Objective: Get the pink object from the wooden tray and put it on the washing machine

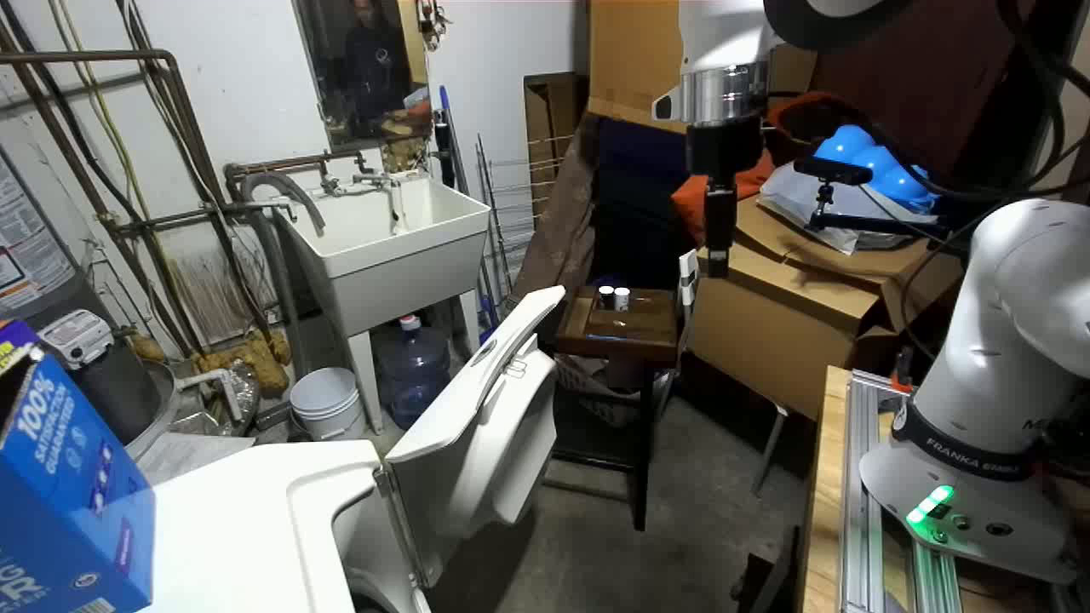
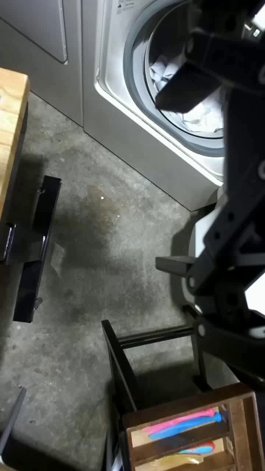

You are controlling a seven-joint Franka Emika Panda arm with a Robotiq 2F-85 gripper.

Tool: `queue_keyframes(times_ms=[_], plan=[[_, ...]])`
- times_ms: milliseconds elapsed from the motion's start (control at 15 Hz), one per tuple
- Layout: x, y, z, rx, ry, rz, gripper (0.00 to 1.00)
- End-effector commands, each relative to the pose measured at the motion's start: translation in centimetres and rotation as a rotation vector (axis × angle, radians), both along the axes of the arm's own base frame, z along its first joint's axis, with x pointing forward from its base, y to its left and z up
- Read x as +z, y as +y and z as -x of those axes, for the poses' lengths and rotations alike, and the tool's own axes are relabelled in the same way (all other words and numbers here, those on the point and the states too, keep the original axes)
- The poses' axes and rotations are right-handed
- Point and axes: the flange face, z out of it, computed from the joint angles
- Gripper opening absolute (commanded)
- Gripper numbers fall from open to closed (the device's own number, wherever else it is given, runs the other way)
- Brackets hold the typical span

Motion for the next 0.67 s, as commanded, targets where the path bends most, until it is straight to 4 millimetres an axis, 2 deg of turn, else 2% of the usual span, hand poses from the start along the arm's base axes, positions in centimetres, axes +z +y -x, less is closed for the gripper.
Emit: queue_keyframes(times_ms=[0, 133, 267, 400, 600], plan=[[0.0, 0.0, 0.0, 0.0, 0.001, 0.0, 1.0], [-0.1, -0.3, -0.2, -0.012, -0.001, 0.001, 1.0], [-0.4, -2.2, -1.2, -0.114, -0.011, 0.013, 1.0], [-1.1, -5.5, -2.2, -0.22, -0.025, 0.041, 1.0], [-3.0, -12.2, -3.6, -0.39, -0.02, 0.083, 1.0]])
